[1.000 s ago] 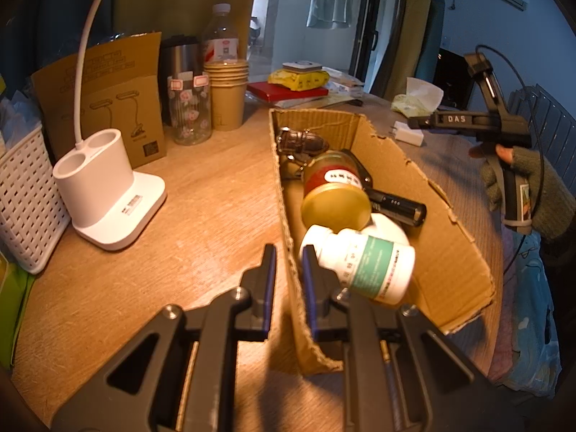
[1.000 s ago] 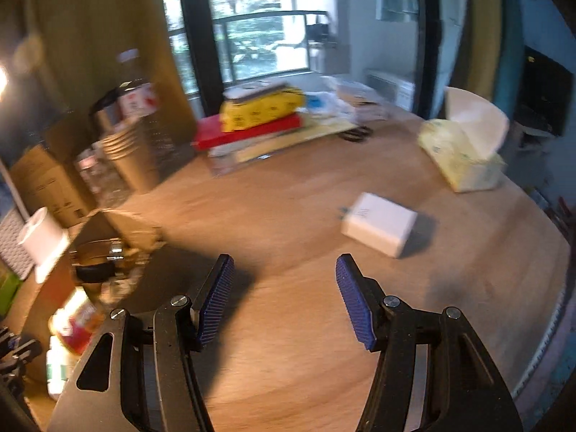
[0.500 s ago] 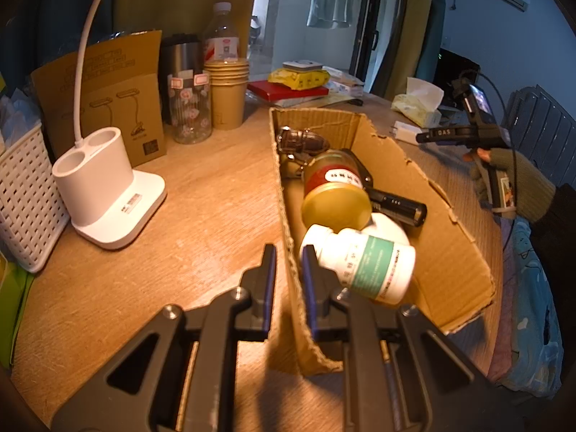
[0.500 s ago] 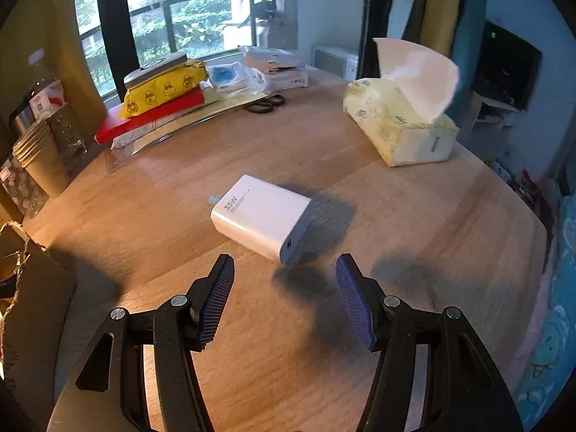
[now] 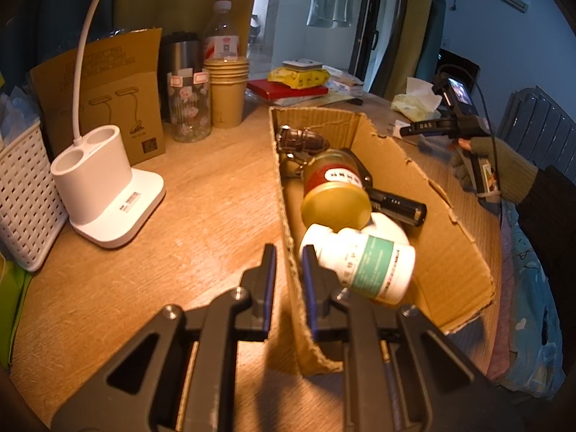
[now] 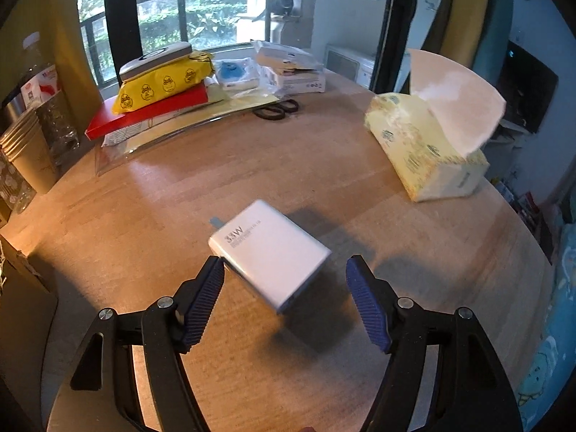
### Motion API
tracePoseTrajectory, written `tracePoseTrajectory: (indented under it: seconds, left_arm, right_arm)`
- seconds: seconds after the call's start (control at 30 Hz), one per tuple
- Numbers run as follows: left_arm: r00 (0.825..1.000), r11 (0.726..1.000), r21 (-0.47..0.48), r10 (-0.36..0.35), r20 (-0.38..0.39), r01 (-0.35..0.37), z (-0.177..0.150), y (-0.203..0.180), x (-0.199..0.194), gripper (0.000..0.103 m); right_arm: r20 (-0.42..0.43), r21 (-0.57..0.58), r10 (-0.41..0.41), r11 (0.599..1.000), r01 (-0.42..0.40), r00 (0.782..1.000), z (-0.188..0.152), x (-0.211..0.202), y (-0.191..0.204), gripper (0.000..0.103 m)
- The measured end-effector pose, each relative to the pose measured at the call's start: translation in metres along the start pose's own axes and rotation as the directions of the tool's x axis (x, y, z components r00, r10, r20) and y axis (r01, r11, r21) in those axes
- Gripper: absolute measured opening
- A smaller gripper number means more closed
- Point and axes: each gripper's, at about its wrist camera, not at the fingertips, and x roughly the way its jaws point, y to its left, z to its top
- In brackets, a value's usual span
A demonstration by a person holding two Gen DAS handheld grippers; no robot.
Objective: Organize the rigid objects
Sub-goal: 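Move the right gripper to the white charger and grasp it, then lift the charger and carry it over the box with the right gripper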
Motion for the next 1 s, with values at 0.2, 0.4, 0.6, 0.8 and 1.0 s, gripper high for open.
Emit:
tracePoseTrajectory:
  seconds: [0.2,0.4,0.6,0.8,1.0]
  left_arm:
    - [1.0,1.0,-0.002,-0.002,-0.002,0.002,0.0,-0.001,0.001,0.016]
    - [1.0,1.0,-0.005,-0.005,-0.005,0.005,0.001,-0.001,0.002,0.016]
    - [1.0,1.0,-0.005,-0.005,-0.005,0.005,0.0,-0.002,0.002,0.016]
    - [1.0,1.0,-0.005,-0.005,-0.006,0.005,0.001,-0.002,0.002,0.016]
    - [1.0,1.0,-0.005,-0.005,-0.005,0.005,0.001,-0.002,0.002,0.016]
  right_arm:
    - [-0.013,-0.004,-0.001,1.0,0.001,1.0,0.008,0.012,0.0,0.073]
    - [-0.031,-0.002,-0.008,1.0,0.008,1.0,0.011,0.021,0.001,0.073]
    - [-0.041,0.005,0.008,1.0,-0.008,0.999,0.012,0.025,0.001,0.067]
    - [-0.037,0.004,-0.003,1.0,0.003,0.999,0.01,0.022,0.003,0.064]
    - [-0.037,0.005,-0.003,1.0,0.003,0.999,0.006,0.016,0.007,0.059]
